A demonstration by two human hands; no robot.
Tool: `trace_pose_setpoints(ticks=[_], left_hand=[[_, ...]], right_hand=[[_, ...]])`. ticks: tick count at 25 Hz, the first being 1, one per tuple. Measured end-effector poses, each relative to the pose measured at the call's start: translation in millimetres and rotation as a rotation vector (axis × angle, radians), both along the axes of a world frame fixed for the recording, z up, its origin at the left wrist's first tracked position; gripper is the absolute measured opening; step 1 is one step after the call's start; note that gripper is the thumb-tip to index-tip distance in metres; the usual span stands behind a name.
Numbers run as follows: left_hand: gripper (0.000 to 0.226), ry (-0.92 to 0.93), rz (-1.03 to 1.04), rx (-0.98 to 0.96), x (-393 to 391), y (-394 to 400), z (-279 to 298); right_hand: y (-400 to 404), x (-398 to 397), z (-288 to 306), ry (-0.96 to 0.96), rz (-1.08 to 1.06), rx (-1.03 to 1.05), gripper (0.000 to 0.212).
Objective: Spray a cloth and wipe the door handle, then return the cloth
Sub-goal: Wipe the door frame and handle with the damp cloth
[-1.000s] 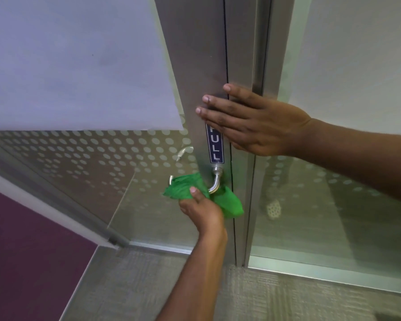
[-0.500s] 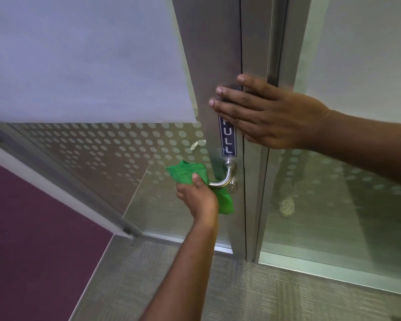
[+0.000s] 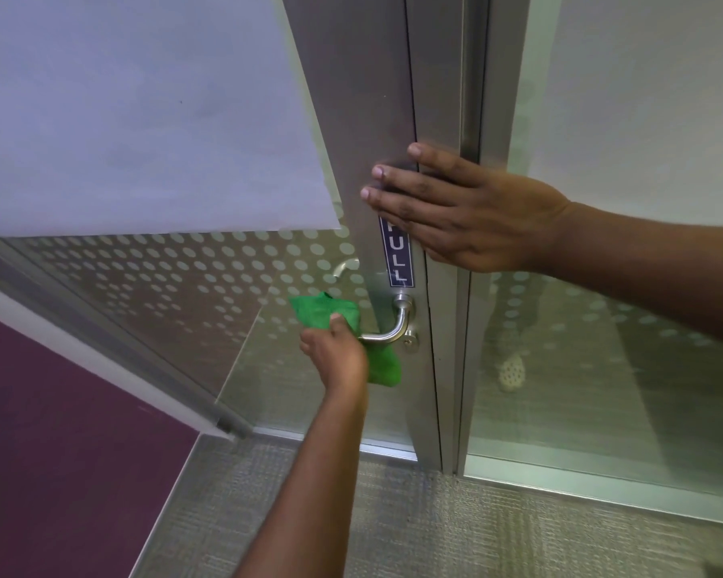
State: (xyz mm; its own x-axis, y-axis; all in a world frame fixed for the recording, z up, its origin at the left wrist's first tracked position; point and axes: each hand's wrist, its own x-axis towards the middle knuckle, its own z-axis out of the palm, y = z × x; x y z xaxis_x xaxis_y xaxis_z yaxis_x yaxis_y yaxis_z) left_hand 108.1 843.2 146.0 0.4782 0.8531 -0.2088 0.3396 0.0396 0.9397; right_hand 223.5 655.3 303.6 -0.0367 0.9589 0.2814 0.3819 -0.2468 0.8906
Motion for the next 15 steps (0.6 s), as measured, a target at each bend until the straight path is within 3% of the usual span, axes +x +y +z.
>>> trace_pose_setpoints(ticks=[4,10,15], left_hand=[[0.036,0.066,-0.061,-0.048,12.2,33.3,11.9],[0.048,-0.017,-0.015,-0.160,-21.0,-32.1,12.0],[0.046,-0.177,0.202,-0.430,3.5,-24.8,26.1]], right_hand=[[0.2,-0.3,0.3,0.013,-0.002,-0.007,0.064],[-0.5,0.2,0.2,0.009,-0.012,-0.016,0.065],[1.2,-2.2,1.4,-0.002,-0.008,-0.020,0.065]])
